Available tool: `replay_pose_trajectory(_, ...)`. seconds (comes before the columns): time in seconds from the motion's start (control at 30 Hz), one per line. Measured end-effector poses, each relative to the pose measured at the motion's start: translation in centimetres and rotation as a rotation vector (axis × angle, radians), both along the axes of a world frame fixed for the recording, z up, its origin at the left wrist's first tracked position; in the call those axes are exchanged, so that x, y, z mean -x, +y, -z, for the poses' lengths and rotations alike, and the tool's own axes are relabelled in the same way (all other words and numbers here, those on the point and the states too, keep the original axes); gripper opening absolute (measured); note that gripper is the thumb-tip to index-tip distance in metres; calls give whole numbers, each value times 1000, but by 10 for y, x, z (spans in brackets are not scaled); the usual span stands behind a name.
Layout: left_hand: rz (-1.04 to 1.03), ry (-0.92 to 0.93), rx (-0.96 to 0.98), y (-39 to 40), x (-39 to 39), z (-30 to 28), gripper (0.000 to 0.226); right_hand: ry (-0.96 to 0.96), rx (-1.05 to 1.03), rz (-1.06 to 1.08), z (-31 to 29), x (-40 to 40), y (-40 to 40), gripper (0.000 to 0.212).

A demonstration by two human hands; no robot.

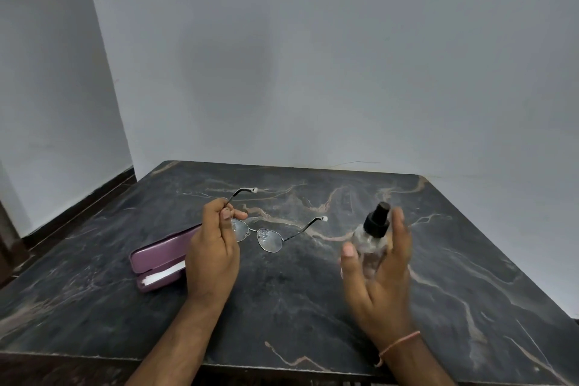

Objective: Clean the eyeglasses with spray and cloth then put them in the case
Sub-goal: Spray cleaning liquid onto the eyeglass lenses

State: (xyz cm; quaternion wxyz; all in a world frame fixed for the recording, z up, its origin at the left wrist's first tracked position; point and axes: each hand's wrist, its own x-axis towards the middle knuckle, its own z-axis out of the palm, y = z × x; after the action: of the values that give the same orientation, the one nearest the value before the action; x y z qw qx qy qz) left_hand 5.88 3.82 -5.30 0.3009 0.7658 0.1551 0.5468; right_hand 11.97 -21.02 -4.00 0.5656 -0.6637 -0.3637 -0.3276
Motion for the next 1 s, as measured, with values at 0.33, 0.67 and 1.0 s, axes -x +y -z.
replay_pose_trajectory(0.33,-11,3,-1,-3,3,-2,15,-11,598,-227,-7,23,37,87)
replay_pose_trajectory(0.67,4,-125,-30,-7,4,-3,21,117,435,-221,2,6,40,76)
replay_pose_trajectory(1.0,1,-184,-42,-10,7,-9,15,132,445,-215,-3,13,37,62)
